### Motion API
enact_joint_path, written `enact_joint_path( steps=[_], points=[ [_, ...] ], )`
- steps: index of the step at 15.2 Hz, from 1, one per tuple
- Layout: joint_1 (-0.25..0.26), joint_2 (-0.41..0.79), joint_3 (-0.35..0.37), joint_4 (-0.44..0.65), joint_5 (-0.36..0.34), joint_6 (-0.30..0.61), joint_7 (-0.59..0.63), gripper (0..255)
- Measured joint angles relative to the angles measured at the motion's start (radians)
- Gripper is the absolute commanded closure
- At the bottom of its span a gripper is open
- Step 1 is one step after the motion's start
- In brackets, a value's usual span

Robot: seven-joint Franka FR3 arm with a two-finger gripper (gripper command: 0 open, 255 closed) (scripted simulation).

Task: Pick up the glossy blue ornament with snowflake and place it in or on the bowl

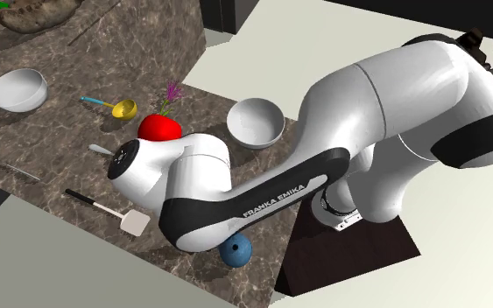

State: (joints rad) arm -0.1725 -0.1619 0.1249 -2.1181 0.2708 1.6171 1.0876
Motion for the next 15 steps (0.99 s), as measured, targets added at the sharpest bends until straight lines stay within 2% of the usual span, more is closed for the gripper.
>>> enact_joint_path(
  steps=[6, 12, 13, 15],
  points=[
    [0.007, -0.001, 0.01, -0.074, 0.013, 0.071, 0.006, 0],
    [0.008, -0.006, 0.011, -0.088, 0.015, 0.081, 0.005, 0],
    [0.008, -0.006, 0.011, -0.088, 0.015, 0.081, 0.005, 255],
    [0.008, -0.006, 0.011, -0.088, 0.015, 0.081, 0.005, 255]
  ],
)
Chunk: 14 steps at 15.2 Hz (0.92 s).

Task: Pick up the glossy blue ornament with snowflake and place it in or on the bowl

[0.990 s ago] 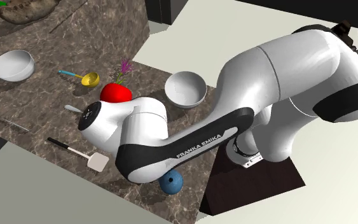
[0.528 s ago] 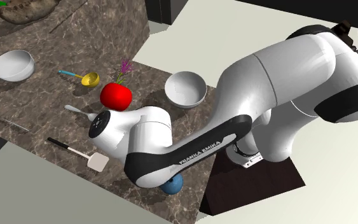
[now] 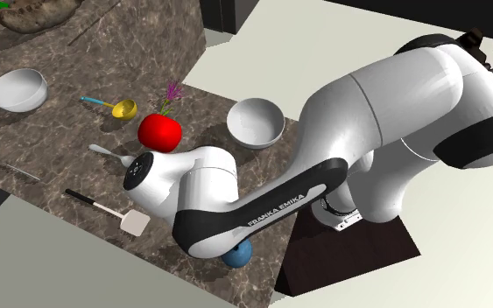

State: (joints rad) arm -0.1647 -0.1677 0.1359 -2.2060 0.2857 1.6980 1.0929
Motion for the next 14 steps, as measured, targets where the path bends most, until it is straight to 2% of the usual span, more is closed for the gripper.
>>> enact_joint_path(
  steps=[8, 14],
  points=[
    [-0.001, -0.002, -0.001, 0.0, 0.0, 0.0, 0.0, 255],
    [-0.002, -0.018, -0.004, 0.054, -0.002, -0.067, 0.013, 255]
  ],
)
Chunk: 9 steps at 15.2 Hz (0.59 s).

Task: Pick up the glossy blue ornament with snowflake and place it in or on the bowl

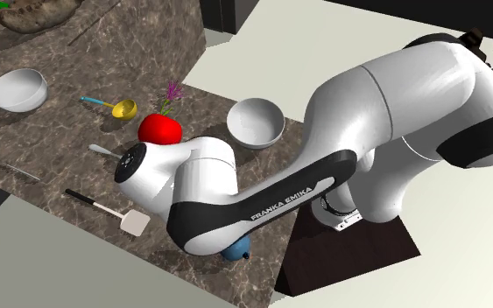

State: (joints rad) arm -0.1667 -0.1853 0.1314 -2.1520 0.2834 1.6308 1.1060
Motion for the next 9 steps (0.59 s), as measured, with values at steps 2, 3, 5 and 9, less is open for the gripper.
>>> enact_joint_path(
  steps=[2, 3, 5, 9],
  points=[
    [0.0, -0.009, -0.001, 0.015, 0.0, -0.025, 0.005, 255],
    [0.0, -0.011, -0.002, 0.025, -0.001, -0.038, 0.008, 255],
    [-0.001, -0.014, -0.003, 0.046, -0.001, -0.062, 0.013, 255],
    [0.016, -0.046, 0.019, 0.034, -0.034, -0.051, 0.002, 0]
  ],
)
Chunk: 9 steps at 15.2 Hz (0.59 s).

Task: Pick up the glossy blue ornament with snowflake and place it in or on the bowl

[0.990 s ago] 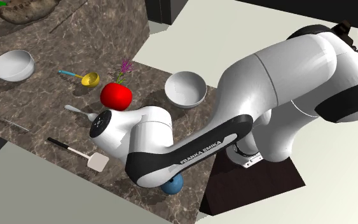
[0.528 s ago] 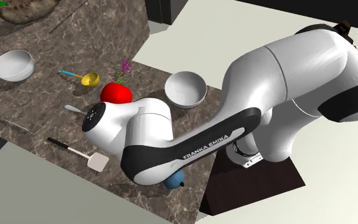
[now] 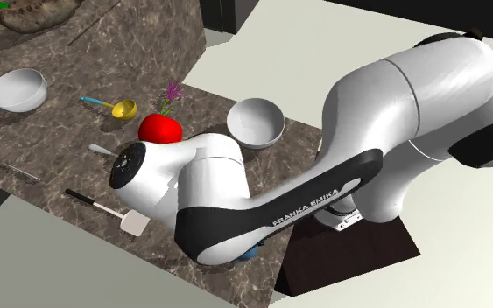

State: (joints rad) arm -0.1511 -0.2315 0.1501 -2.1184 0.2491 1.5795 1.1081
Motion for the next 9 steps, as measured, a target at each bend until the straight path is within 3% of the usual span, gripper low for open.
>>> enact_joint_path(
  steps=[2, 7, 9],
  points=[
    [0.055, -0.098, 0.079, -0.091, -0.126, 0.098, -0.047, 0],
    [0.232, -0.503, 0.312, -0.554, -0.472, 0.468, -0.165, 0],
    [0.27, -0.585, 0.354, -0.656, -0.543, 0.552, -0.178, 0]
  ],
)
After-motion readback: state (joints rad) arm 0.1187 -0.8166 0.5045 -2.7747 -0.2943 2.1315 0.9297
